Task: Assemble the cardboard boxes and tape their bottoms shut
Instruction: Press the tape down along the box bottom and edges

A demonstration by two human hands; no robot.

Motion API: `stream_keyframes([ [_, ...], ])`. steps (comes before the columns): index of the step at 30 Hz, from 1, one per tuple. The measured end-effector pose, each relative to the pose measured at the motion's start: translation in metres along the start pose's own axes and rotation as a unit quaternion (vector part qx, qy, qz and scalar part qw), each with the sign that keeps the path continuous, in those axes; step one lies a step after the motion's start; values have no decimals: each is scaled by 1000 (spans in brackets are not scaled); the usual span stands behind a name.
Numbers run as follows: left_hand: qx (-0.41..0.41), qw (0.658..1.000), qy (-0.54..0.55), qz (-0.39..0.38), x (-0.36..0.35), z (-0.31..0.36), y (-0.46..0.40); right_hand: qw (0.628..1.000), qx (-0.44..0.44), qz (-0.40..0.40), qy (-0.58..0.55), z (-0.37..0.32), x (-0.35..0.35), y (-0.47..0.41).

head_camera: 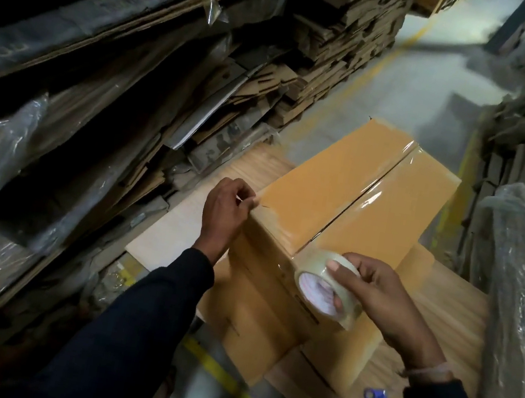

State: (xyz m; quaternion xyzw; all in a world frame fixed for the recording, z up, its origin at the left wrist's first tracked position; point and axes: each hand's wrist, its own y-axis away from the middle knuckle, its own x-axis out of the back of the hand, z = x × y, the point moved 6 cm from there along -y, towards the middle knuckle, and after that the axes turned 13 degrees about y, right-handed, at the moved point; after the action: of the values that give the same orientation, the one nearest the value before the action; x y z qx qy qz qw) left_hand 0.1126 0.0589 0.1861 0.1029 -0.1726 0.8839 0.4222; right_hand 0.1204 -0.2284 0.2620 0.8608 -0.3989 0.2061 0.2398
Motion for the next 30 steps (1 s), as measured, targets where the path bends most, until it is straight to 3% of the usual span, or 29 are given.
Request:
stream_keyframes([
  [3,25,999,2,34,-1,-1,4,980,-33,1,195,-7,6,6],
  [4,30,999,-1,46,-2,0,7,976,-40,5,213,-6,8,9],
  [9,45,993,33,106,-4,1,18,999,-8,-48,19,20,17,26],
  [13,53,989,60,127,-6,-1,24,999,33,-21,-35,28,23,41],
  [19,41,988,58,137,-9,-3,26,990,-83,-10,113,36,31,56],
  [26,38,987,64,141,-10,-5,26,986,-111,-45,118,57,32,76],
  [30,40,988,64,132,-11,-8,25,983,-135,-20,123,70,34,85],
])
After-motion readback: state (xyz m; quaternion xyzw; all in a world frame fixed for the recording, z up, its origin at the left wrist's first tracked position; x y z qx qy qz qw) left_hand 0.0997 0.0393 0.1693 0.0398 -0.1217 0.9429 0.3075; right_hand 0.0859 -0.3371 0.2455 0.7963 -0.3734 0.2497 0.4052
